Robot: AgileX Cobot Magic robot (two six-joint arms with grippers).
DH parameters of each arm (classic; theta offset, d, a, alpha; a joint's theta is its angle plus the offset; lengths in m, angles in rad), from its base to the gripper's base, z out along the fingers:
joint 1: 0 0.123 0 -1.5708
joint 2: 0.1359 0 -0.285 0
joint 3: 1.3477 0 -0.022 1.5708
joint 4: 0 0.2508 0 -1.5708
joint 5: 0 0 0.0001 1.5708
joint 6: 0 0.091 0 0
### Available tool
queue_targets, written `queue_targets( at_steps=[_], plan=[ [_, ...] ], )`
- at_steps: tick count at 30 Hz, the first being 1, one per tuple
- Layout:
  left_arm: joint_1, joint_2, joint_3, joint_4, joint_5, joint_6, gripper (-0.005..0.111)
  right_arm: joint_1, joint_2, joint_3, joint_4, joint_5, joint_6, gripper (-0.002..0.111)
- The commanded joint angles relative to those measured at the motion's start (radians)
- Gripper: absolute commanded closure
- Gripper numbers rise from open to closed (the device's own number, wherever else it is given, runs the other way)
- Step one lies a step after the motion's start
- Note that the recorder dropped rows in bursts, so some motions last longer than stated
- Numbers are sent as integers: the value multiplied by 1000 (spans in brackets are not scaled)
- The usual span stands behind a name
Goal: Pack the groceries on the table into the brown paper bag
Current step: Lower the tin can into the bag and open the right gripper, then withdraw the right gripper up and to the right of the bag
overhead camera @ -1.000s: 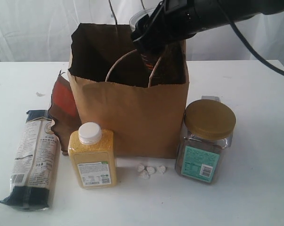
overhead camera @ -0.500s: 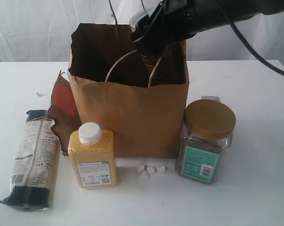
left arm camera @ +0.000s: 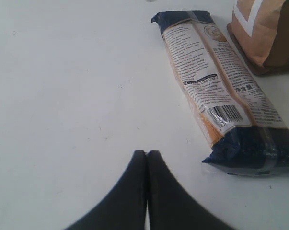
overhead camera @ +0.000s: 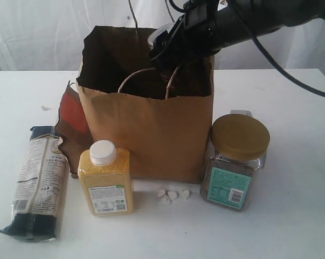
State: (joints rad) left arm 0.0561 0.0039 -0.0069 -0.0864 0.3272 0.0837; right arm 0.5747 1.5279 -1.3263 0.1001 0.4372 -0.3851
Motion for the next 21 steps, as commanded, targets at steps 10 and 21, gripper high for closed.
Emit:
queue_targets(
  at_steps=[10,21],
  plan=[
    [0,-4,7,-4,6,1,107,-8,-8,-11,-9,-44,5,30],
    [0,-4,7,-4,6,1,107,-8,-8,-11,-9,-50,5,21]
  ],
)
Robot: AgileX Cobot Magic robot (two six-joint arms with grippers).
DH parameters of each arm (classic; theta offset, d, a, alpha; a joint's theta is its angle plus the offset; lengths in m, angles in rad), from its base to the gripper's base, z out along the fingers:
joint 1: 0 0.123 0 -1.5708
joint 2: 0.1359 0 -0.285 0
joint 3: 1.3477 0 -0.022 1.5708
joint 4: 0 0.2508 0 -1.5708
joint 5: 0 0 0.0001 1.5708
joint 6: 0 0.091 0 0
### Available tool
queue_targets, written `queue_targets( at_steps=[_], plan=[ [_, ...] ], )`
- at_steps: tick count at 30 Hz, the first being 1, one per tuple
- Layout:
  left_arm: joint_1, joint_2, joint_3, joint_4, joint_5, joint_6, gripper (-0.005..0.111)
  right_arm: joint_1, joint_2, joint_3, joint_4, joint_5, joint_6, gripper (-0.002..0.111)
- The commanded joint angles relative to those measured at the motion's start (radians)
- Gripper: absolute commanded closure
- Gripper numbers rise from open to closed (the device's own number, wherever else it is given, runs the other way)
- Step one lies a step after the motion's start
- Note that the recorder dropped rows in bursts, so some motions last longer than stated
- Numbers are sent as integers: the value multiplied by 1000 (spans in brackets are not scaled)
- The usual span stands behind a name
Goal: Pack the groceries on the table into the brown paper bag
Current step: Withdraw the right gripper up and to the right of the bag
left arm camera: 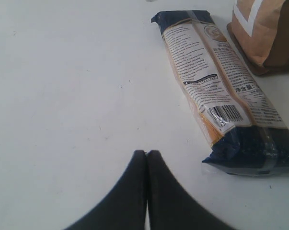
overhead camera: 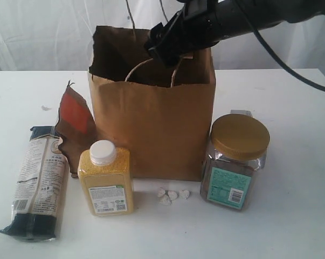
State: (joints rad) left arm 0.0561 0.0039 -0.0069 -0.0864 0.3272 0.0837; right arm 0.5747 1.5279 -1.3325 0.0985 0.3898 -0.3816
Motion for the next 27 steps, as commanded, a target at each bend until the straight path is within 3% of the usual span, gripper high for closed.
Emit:
queue_targets(
  at_steps=[1,8,17,23,27],
  plan=[
    [0,-4,7,-4,6,1,107,-8,-8,-5,-5,-3,1,21],
    [0,-4,7,-4,6,1,107,-8,-30,-5,26,-50,1,21],
    [0,-4,7,-4,6,1,107,-8,-243,-5,106,-122,1,21],
    [0,-4,7,-4,6,1,107,-8,-345,-5,77,235,1,21],
    [0,-4,7,-4,6,1,107,-8,-347,-5,-85,451,11,22]
  ],
)
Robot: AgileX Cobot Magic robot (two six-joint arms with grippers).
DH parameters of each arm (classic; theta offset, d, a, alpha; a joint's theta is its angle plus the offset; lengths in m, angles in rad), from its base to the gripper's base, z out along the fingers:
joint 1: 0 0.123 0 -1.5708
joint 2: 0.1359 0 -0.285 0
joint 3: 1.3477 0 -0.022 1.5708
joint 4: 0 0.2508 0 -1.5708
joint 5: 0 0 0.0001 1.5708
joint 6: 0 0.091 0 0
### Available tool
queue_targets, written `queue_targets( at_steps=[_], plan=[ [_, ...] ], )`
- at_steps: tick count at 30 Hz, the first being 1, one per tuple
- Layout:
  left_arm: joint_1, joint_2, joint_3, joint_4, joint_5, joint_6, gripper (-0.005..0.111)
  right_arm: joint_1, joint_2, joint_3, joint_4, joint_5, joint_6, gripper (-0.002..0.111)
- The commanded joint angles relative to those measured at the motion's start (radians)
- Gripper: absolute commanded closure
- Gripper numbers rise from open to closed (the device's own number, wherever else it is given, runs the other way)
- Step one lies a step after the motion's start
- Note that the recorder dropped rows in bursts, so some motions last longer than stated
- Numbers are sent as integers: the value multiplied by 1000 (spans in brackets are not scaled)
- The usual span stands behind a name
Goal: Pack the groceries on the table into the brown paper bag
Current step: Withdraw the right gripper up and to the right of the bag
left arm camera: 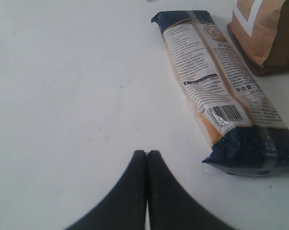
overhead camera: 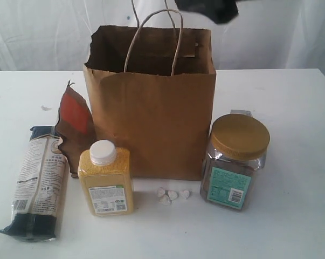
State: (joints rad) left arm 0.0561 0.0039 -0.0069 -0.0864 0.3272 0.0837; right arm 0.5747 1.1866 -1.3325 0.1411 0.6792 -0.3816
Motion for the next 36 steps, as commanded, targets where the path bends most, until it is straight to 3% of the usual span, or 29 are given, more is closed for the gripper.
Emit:
queue_targets(
  at_steps=[1,8,12,15,18,20,26,30,36],
  plan=[
    [0,-4,7,-4,6,1,107,-8,-6,-5,-162,185,32,23],
    [0,-4,7,-4,6,1,107,-13,-10,-5,-605,219,348,30],
    [0,-4,7,-4,6,1,107,-94,-8,-5,-746,257,487,32],
    [0,-4,7,-4,6,1,107,-205,18,-3,-738,314,495,34],
    [0,-4,7,-4,6,1,107,-316,78,6,-709,418,495,43],
    [0,-4,7,-4,6,1,107,-385,101,45,-662,431,525,55],
    [0,-4,7,-4,6,1,107,-490,144,278,-467,407,449,108],
    [0,-4,7,-4,6,1,107,-508,125,474,-461,289,496,108],
    [0,-4,7,-4,6,1,107,-508,5,741,-443,-37,634,108]
  ],
)
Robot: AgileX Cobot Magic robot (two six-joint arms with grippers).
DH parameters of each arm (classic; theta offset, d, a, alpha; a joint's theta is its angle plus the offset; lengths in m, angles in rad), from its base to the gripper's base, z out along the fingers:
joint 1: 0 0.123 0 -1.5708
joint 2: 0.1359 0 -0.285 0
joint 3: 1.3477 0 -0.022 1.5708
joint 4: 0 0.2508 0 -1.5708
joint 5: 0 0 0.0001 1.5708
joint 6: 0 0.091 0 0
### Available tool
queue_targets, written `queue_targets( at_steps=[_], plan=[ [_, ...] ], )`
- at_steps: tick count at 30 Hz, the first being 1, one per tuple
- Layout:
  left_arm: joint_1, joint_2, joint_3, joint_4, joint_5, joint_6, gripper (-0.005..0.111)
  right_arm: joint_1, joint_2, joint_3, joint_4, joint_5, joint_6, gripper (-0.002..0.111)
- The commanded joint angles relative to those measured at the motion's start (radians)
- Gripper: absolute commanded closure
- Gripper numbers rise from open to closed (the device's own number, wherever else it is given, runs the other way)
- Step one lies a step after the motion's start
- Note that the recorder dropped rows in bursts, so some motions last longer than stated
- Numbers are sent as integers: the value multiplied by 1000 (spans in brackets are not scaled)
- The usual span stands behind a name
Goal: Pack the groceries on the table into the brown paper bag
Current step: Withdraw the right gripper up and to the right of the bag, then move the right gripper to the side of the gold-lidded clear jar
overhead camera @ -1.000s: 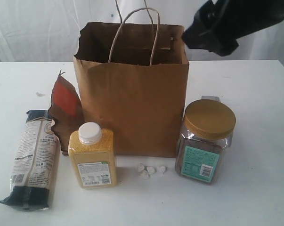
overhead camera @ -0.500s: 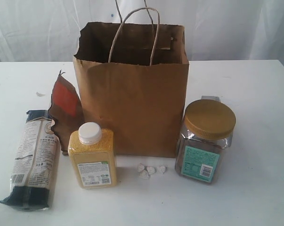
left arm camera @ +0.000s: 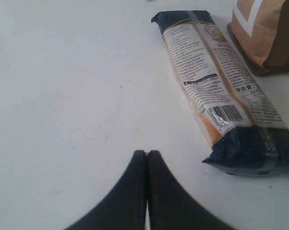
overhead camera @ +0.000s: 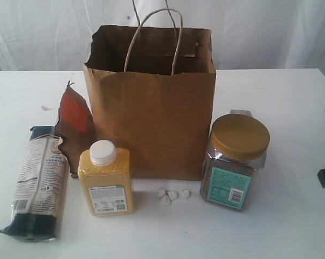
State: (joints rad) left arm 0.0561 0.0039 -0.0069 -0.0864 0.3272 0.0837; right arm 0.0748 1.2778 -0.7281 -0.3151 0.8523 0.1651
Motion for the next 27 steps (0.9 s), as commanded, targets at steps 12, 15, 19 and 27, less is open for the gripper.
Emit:
queue_targets(
  at_steps=[12,15,19,27],
  plan=[
    [0,-4,7,-4,6,1,107,-5,-416,232,451,-252,-283,108],
    [0,-4,7,-4,6,1,107,25,-464,248,729,-188,-540,108],
    [0,-4,7,-4,6,1,107,100,-478,301,1087,-63,-986,108],
    [0,-4,7,-4,6,1,107,178,-371,357,1367,-227,-1298,108]
  ],
)
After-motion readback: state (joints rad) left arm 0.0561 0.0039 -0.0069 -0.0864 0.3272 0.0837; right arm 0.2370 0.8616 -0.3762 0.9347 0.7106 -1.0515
